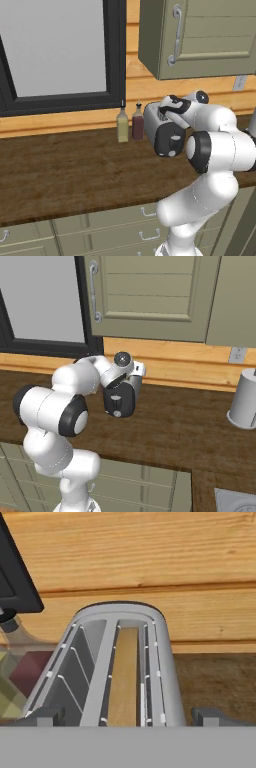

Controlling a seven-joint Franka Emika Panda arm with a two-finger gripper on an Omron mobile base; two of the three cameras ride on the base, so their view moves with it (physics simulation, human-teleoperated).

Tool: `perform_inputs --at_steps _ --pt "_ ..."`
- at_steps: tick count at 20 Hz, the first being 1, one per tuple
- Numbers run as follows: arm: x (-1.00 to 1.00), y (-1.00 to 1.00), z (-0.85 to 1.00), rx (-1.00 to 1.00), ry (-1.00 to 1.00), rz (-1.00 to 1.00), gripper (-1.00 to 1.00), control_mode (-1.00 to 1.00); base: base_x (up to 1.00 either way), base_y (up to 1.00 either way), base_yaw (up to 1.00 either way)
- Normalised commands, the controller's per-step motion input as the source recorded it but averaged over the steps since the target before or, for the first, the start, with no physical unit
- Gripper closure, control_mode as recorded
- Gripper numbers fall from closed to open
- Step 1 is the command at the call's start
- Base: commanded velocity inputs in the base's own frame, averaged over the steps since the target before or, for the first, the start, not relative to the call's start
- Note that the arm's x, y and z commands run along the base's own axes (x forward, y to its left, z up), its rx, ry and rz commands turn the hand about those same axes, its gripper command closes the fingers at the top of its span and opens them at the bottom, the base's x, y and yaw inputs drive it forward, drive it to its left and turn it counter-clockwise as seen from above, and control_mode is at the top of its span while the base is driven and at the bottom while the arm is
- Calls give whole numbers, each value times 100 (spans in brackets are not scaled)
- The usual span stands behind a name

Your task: Start the toaster. Once the lever pops up, take the bread to the plate on the dining counter.

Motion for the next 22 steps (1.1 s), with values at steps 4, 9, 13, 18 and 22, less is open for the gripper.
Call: perform_inputs --at_steps 4,9,13,18,22 --pt "1 0 -2 0 0 0 100 -100 0 0 0" --pt "0 0 0 0 0 -1 100 -100 0 0 0" --pt "-1 1 13 0 0 -5 100 -100 0 0 0" --pt "0 0 11 0 0 -2 100 -100 0 0 0" --pt "0 15 28 -3 0 0 100 -100 0 0 0"
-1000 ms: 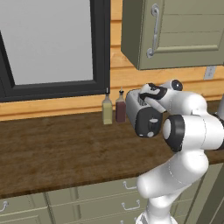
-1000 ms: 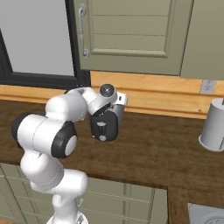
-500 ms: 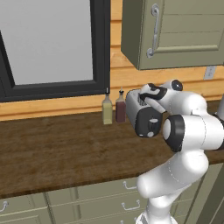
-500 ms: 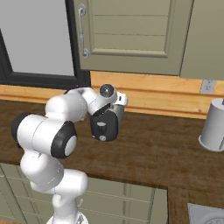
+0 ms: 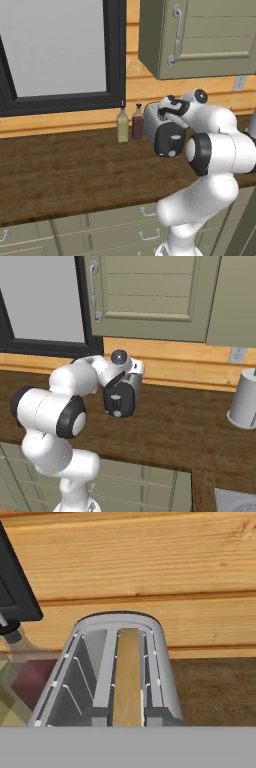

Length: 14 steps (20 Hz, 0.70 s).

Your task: Start the toaster. Once the lever pops up, take the bread to the plate on the dining counter.

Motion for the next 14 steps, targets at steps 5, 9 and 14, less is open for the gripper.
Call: perform_inputs --at_steps 5,9,14 --pt "-1 18 49 -7 0 0 100 -100 0 0 0" --pt "-2 1 46 -1 0 0 100 -100 0 0 0" --pt "0 4 52 -3 0 0 100 -100 0 0 0"
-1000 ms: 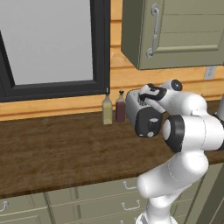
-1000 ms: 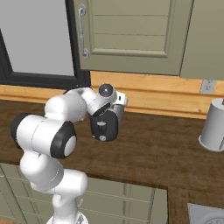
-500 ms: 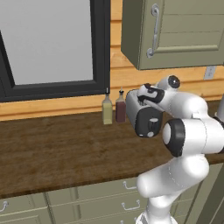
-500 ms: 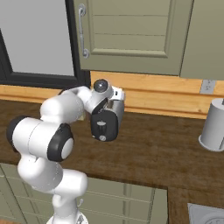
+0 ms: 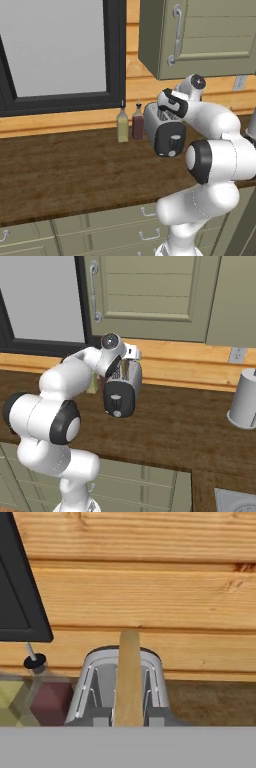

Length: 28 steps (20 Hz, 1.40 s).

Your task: Start the toaster. Once the lever pops up, take the bread to the plate on the dining counter.

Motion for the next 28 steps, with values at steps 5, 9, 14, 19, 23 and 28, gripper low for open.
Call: perform_inputs --at_steps 5,9,14,19,23,28 --pt "-18 2 42 -1 0 0 100 -100 0 0 0" --pt "-71 8 24 -3 -4 0 100 -100 0 0 0" --pt "-81 15 25 -5 -2 0 100 -100 0 0 0" --pt "-81 10 14 -3 0 -3 100 -100 0 0 0" --pt "-96 0 17 0 0 -10 100 -100 0 0 0" --pt "-94 0 25 0 3 -15 100 -100 0 0 0"
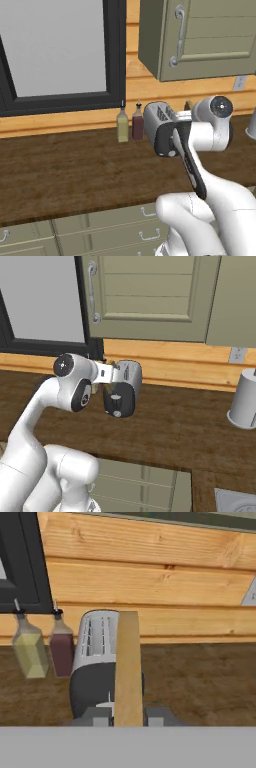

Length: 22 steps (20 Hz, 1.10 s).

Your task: Start the toaster. Once the lever pops up, take the bread to the plate on the dining counter.

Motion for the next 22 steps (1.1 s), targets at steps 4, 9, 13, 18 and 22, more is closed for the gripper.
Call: perform_inputs --at_steps 4,9,13,18,22 --pt "-78 0 13 2 5 -14 100 -100 0 0 0" --pt "-46 7 0 3 0 -4 100 -100 0 0 0" --pt "-30 15 0 0 -2 0 100 -100 0 0 0" --pt "0 0 0 0 0 0 100 100 -56 11 0" --pt "0 0 0 0 0 0 100 100 -50 23 9"
